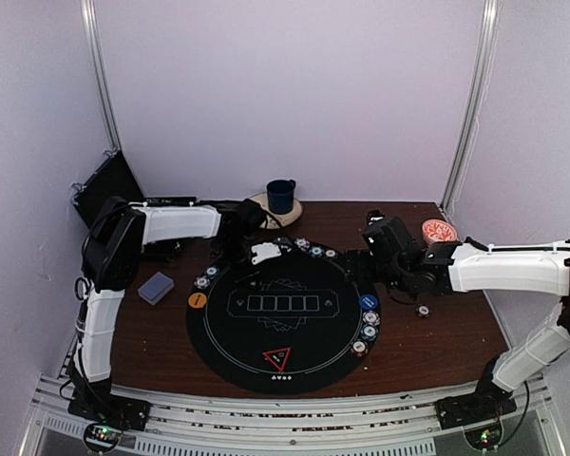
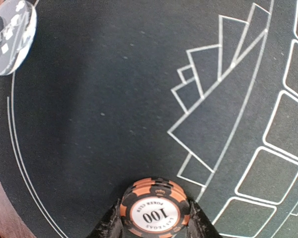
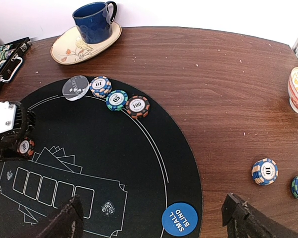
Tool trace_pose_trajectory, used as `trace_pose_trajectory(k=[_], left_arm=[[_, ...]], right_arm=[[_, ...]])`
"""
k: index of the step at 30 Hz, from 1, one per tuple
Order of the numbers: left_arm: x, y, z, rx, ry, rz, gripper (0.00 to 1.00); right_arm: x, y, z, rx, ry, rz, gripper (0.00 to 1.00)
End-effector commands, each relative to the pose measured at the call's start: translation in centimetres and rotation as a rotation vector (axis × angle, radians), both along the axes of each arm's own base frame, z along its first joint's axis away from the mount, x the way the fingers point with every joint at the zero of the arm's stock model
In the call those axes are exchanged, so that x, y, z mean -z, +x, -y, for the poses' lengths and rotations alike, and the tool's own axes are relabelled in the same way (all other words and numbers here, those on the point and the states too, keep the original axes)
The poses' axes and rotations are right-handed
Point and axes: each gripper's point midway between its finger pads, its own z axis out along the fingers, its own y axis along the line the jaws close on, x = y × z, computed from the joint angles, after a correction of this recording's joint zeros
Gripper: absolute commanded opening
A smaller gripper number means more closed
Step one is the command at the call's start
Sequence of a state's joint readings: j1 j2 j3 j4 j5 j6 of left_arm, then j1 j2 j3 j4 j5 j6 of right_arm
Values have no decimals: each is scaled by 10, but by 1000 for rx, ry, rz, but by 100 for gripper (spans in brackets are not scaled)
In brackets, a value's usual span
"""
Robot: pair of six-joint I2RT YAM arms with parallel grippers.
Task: Distribute texas hold em gaming equipment
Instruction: Move the pile of poker chips to the big blind area.
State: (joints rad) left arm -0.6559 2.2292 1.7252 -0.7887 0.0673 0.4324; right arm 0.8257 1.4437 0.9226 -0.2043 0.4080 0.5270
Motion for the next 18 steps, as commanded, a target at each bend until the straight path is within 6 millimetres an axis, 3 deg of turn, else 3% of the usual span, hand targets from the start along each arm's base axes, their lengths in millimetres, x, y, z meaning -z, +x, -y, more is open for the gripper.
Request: trace_pose_trajectory(k=[1, 9, 18], left_arm=[[5, 22, -9, -43, 5, 31, 18], [-7, 44, -19, -73, -29, 54, 18], [-12, 72, -45, -142, -44, 70, 18]], right_arm=[[-6, 0, 4, 10, 20, 19, 99], [-3, 1, 4, 15, 13, 16, 98], [0, 2, 3, 15, 7, 10, 98]])
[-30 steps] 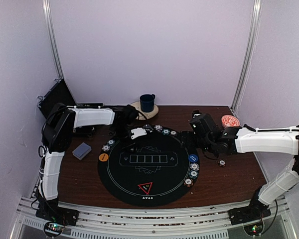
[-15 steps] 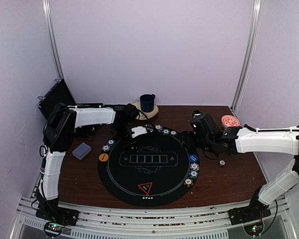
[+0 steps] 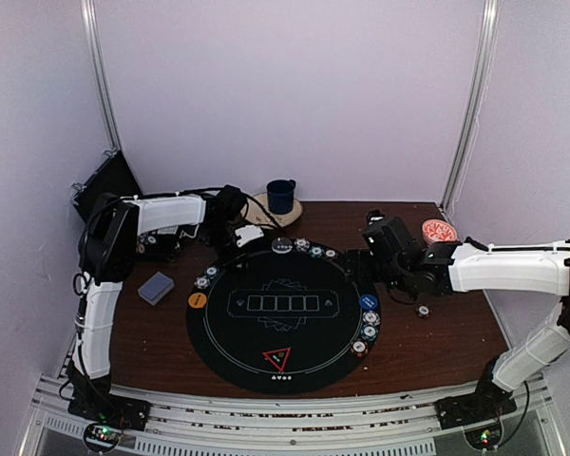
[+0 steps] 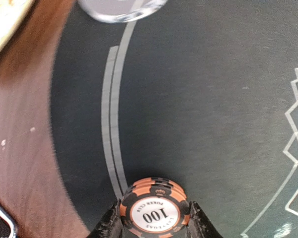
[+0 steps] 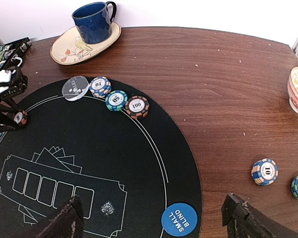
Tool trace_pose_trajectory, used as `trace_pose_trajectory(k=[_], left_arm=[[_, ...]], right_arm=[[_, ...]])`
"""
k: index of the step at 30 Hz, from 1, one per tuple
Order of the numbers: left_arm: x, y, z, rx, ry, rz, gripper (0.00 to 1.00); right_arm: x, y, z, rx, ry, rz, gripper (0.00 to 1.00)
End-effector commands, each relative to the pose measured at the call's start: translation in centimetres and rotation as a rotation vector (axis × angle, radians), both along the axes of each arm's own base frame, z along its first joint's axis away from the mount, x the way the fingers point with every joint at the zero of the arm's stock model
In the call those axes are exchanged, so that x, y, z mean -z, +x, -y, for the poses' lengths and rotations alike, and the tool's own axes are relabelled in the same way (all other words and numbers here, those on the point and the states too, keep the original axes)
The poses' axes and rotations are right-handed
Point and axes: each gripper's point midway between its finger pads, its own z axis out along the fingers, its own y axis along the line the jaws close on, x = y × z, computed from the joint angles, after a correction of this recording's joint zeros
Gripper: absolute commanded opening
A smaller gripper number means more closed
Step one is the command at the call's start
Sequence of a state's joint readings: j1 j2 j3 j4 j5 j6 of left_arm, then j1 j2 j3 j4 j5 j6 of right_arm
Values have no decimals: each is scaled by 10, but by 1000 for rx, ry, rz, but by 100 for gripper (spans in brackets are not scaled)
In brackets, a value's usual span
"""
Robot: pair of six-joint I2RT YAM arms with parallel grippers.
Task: Distribute texas hold em gaming equipment
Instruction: Move the pile of poker chips to the big blind area.
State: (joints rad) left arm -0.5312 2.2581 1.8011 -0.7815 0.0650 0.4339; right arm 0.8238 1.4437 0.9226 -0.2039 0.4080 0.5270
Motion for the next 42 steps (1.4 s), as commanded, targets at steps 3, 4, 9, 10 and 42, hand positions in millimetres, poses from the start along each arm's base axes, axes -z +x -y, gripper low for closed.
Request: trace_pose_trajectory(k=[3, 4, 9, 10, 42], left_arm=[[-2, 24, -14, -38, -13, 26, 17], [-2, 26, -16, -43, -11, 28, 17], [0, 29, -28, -70, -3, 19, 17], [0, 29, -29, -73, -2, 16, 17], [7, 19, -60, -148, 53, 1, 16]], right_arm=[[0, 2, 2, 13, 7, 9, 98], [0, 2, 3, 12, 5, 8, 98], [1, 2, 2, 12, 4, 7, 98], [1, 2, 2, 12, 4, 7, 98], [2, 2, 4, 21, -7, 7, 98]])
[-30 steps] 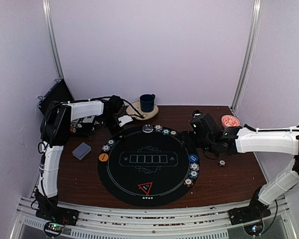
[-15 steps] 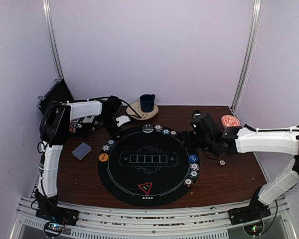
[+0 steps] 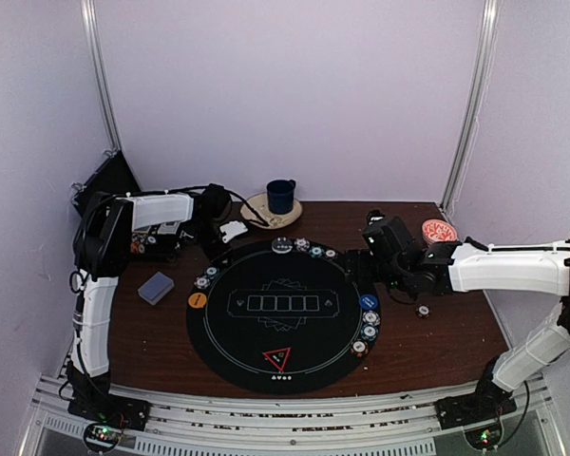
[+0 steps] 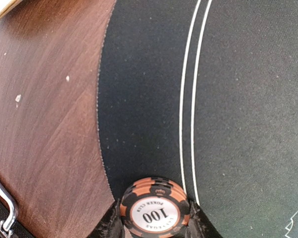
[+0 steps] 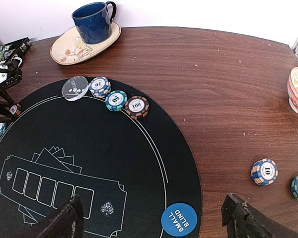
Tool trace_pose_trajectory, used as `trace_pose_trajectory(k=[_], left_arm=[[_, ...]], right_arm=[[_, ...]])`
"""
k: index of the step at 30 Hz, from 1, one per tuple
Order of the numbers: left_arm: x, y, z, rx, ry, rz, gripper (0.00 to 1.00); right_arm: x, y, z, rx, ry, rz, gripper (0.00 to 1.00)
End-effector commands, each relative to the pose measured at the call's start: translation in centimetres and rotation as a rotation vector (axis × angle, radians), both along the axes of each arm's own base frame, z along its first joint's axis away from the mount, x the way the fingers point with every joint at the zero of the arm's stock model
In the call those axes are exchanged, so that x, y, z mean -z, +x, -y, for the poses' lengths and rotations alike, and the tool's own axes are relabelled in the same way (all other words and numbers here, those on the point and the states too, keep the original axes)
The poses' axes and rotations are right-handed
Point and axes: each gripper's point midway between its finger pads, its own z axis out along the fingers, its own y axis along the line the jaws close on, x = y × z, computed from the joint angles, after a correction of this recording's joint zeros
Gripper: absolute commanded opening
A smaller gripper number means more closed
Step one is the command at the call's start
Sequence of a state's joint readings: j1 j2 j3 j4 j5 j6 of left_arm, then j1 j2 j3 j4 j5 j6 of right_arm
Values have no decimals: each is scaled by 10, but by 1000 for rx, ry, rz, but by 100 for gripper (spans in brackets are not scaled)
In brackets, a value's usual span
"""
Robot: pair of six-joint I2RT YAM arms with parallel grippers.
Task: Distribute texas hold em gaming equipment
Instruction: Move the pile of poker chips to the big blind area.
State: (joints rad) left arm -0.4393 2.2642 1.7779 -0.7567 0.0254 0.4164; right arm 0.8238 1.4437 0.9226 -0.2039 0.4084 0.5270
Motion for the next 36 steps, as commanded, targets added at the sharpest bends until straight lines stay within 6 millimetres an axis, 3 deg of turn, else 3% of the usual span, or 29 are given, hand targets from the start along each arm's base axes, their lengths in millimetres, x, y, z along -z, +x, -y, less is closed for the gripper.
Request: trace_pose_trajectory(k=[1, 11, 14, 19, 28, 31, 36], left_arm=[[-2, -5, -12, -30, 23, -7, 15], [-4, -8, -15, -42, 21, -6, 14], [-4, -9, -16, -44, 23, -5, 18], [-9, -7, -16, -48, 19, 6, 30], [-21, 2, -8, -39, -13, 32, 60], [-25, 4, -4, -34, -26, 37, 65], [-41, 15, 2, -31, -54, 77, 93]], right_arm=[[3, 2, 4, 20, -8, 7, 98], [3, 3, 3, 18, -7, 4, 98], [3, 2, 3, 17, -7, 5, 98], [5, 3, 3, 17, -9, 1, 98], [7, 3, 2, 15, -14, -2, 99], [7, 3, 2, 15, -18, -5, 99], [9, 4, 2, 15, -22, -8, 100]])
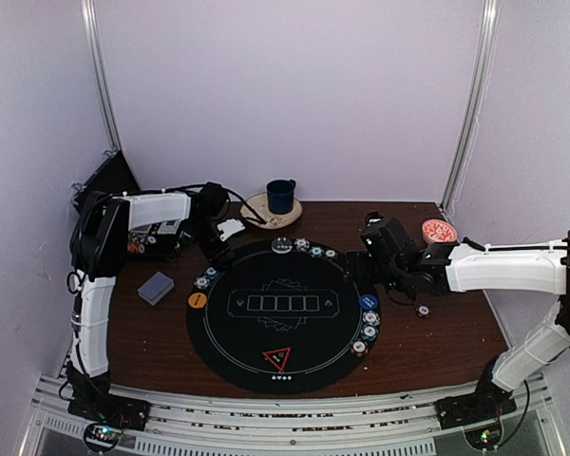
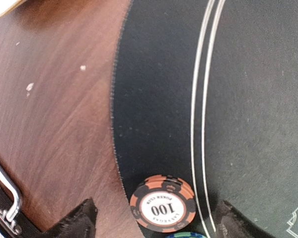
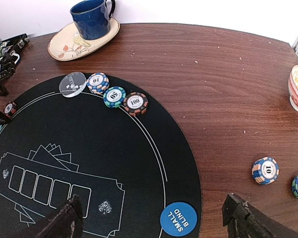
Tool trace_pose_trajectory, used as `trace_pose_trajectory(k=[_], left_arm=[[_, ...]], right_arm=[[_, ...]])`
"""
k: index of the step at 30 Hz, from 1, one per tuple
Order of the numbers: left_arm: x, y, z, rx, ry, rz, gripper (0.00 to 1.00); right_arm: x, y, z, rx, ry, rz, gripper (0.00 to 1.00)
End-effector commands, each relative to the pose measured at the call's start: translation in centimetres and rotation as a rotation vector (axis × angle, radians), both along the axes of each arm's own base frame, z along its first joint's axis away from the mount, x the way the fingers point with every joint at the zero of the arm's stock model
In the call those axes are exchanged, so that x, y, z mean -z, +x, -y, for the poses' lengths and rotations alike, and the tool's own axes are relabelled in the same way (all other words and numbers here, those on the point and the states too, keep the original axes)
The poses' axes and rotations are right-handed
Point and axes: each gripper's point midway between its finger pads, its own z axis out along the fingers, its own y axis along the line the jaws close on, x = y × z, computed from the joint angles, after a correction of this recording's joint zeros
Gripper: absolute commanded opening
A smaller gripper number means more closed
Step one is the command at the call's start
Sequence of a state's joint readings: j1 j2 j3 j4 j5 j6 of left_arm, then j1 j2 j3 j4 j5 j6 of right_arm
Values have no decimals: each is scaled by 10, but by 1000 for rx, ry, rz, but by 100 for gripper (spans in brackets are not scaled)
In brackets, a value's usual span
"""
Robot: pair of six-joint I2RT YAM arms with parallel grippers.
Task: Distribute texas hold em gaming equipment
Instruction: Move the pile of poker chips to the big blind area.
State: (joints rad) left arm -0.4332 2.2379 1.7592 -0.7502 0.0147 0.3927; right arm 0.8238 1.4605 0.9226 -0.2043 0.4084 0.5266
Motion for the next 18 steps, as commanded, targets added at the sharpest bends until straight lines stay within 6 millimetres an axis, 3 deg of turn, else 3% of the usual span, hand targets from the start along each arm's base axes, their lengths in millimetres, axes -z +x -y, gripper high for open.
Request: trace_pose_trajectory(k=[1, 5, 10, 15, 18], left_arm=[[-40, 17, 9, 4, -59, 76, 96], [-75, 29, 19, 9, -116, 143, 98], [-113, 30, 18, 16, -151, 209, 98], [-154, 19, -6, -8, -180, 266, 98], [-157, 7, -31, -36, -188, 257, 98]], right_arm=[[3, 3, 3, 16, -12, 2, 100], [4, 3, 2, 16, -18, 0, 100], [6, 4, 3, 16, -23, -2, 100], [7, 5, 5, 32, -34, -1, 100], [8, 5, 5, 38, -29, -5, 100]])
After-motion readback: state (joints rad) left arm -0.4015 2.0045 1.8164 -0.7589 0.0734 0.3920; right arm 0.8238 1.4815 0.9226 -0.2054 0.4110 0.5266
